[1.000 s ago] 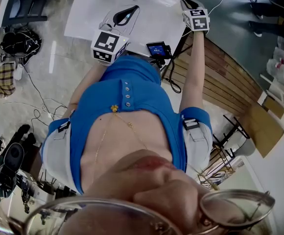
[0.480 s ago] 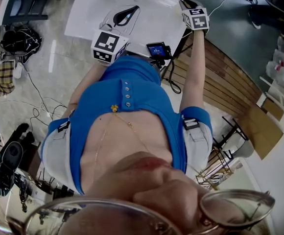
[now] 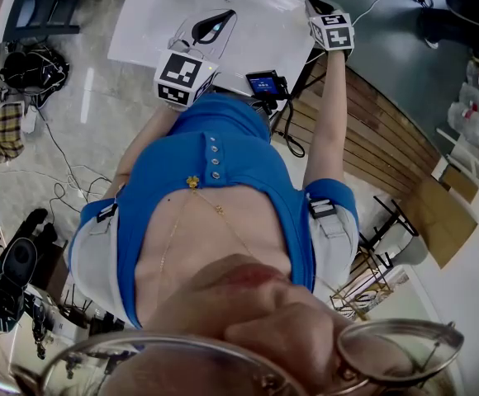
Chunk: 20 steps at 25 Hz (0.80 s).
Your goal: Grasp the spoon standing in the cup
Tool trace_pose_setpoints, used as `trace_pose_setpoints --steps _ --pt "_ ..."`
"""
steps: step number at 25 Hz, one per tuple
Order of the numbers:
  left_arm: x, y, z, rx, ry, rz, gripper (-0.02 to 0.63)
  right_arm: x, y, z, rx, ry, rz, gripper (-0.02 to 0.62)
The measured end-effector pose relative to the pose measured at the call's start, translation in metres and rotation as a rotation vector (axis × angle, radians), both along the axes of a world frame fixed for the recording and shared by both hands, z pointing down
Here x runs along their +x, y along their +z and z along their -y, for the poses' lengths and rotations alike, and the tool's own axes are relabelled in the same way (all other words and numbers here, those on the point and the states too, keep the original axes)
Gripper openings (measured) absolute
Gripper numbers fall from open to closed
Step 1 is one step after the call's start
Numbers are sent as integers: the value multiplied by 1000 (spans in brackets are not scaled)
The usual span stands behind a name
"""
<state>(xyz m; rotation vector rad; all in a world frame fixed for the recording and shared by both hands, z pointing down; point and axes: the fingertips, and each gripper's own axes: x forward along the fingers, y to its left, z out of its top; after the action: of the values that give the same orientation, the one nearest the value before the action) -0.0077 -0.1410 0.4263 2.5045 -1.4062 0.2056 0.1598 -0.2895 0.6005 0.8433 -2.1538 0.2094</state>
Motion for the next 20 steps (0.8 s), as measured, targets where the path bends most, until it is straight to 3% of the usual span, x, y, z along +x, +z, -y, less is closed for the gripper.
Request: trace_pose_setpoints --steps 20 --pt "3 -4 -4 11 27 -11 0 1 -16 -3 40 17 10 21"
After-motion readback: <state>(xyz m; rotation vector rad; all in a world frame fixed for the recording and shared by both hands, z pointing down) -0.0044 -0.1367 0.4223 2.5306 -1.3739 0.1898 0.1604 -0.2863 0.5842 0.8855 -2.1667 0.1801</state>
